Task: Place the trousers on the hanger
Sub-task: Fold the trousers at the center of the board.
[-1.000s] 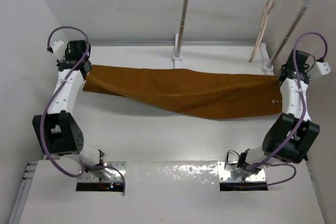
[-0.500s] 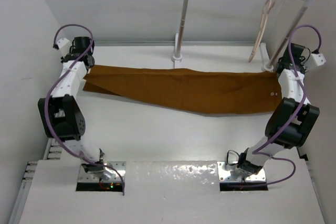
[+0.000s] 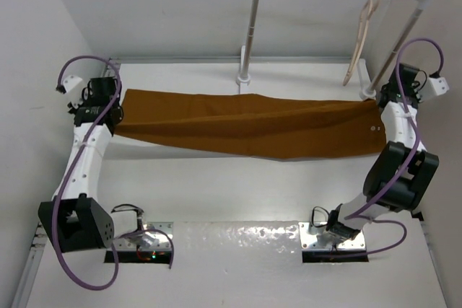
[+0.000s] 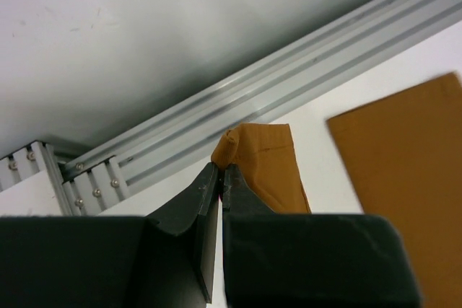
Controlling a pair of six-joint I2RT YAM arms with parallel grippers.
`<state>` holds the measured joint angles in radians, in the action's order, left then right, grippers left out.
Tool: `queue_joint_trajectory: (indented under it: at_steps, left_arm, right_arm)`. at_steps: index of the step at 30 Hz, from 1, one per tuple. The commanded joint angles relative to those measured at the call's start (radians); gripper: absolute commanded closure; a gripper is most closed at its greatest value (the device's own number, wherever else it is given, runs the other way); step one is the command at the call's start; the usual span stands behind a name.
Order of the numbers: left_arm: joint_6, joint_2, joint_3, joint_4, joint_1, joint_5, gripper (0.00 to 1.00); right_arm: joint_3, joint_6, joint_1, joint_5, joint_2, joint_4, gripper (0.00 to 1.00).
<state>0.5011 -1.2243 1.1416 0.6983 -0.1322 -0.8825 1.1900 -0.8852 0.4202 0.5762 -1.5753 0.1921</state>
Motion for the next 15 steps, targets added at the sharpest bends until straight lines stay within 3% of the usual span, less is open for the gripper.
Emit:
queue_joint_trajectory:
  at_steps: [1, 6, 12, 15]
  left_arm:
    - [-0.029, -0.022, -0.042, -0.052, -0.014, -0.020, 1.00]
    - [0.027, -0.295, 0.121, -0.007, -0.014, 0.013, 1.00]
    - [-0.029, -0.559, 0.351, -0.103, -0.014, 0.066, 1.00]
    - [-0.010, -0.729, 0.494, -0.057, -0.021, 0.069, 1.00]
  right_arm:
    - [0.014, -0.006, 0.006, 0.011, 0.020, -0.102, 1.00]
    - [0.059, 0.022, 0.008, 0.033, -0.046, -0.085, 1.00]
    - [0.071, 0.077, 0.008, 0.036, -0.117, -0.140, 1.00]
    - [0.115, 0.094, 0.006, 0.016, -0.170, -0.160, 1.00]
